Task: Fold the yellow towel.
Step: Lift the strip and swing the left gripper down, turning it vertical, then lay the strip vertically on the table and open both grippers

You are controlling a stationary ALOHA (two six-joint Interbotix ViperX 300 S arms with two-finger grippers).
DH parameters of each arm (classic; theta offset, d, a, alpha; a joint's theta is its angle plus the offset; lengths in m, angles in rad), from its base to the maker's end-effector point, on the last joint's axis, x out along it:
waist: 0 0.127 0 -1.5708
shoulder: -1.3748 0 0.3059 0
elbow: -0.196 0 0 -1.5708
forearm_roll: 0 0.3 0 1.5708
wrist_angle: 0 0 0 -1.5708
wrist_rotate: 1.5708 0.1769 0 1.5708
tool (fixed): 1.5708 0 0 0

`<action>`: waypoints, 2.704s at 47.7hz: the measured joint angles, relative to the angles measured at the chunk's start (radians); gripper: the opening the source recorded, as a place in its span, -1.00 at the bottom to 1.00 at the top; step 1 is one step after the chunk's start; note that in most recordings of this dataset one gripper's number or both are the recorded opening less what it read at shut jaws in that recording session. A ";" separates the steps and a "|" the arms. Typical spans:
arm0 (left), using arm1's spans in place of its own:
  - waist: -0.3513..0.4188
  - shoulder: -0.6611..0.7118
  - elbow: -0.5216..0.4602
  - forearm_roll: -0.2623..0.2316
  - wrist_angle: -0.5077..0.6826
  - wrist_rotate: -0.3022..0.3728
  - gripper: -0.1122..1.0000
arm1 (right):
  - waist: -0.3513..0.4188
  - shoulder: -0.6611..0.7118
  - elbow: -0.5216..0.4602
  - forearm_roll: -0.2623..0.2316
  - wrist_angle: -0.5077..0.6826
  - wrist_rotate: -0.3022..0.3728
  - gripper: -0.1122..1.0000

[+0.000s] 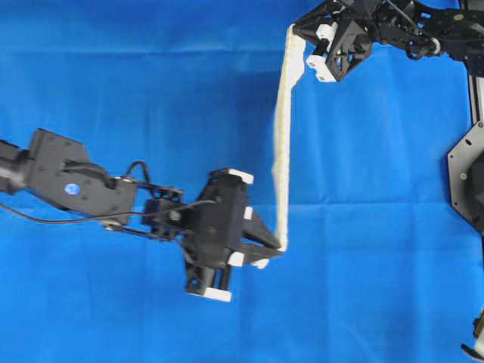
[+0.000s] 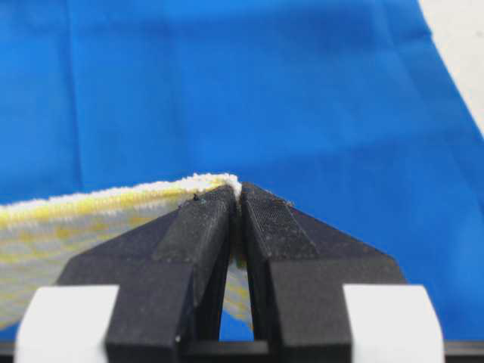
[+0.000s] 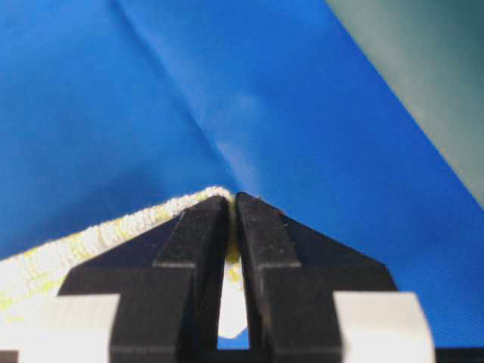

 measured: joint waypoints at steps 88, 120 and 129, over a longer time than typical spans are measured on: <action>-0.005 0.089 0.118 -0.025 -0.287 0.000 -0.75 | 0.043 0.195 -0.156 -0.015 0.040 -0.005 -0.72; -0.026 0.000 0.299 -0.028 -0.356 -0.110 -0.75 | 0.092 0.296 -0.267 -0.018 0.038 -0.009 -0.72; -0.029 0.000 0.299 -0.028 -0.353 -0.112 -0.74 | 0.109 0.299 -0.272 -0.031 0.029 -0.011 -0.72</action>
